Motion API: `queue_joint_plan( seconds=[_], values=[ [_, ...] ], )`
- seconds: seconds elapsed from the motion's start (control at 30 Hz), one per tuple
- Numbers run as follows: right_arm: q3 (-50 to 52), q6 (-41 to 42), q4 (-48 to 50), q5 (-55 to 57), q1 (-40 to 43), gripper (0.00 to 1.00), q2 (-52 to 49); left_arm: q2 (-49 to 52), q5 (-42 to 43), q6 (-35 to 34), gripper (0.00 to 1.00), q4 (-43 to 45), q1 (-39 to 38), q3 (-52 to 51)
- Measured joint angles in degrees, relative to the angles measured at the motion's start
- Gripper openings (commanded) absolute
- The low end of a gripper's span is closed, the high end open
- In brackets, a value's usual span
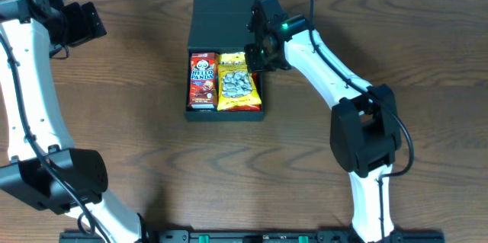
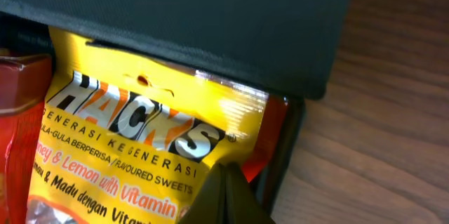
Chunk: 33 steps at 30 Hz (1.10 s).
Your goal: Pack container
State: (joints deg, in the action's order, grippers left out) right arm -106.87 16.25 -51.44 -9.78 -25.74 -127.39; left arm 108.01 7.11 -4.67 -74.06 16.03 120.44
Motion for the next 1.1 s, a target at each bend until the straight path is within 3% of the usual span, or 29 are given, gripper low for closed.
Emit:
queue_joint_plan(
  seconds=[0.4, 0.47, 0.57, 0.63, 0.7, 0.77, 1.1],
  values=[
    [-2.14, 0.0, -2.97, 0.17, 0.35, 0.01, 9.99, 0.02, 0.31, 0.0, 0.95, 0.39, 0.0, 0.0],
    [-2.69, -0.02, -2.08, -0.35, 1.2, 0.01, 12.15, 0.02, 1.92, -0.02, 1.0, 1.22, 0.0, 0.0],
    [-3.04, 0.22, -0.24, -2.34, 3.98, 0.01, 12.92, 0.2, 5.68, -0.39, 0.58, 3.48, -0.22, 0.0],
    [-3.04, 1.03, 1.16, -4.17, 6.62, 0.02, 12.39, 0.92, 8.44, -0.55, 0.49, 5.53, -0.85, 0.0],
    [-3.04, 1.99, 2.47, -6.05, 9.46, 0.01, 11.56, 2.51, 10.64, -1.36, 0.34, 7.5, -2.23, 0.0],
    [-3.04, 2.84, 3.26, -7.65, 11.98, 0.01, 10.54, 5.35, 12.15, -2.6, 0.06, 9.03, -4.24, 0.0],
    [-3.04, 4.33, 8.66, -20.28, 15.87, 0.01, -0.37, 21.46, 14.69, -11.82, 0.06, 14.56, -13.0, -0.04]
  ],
)
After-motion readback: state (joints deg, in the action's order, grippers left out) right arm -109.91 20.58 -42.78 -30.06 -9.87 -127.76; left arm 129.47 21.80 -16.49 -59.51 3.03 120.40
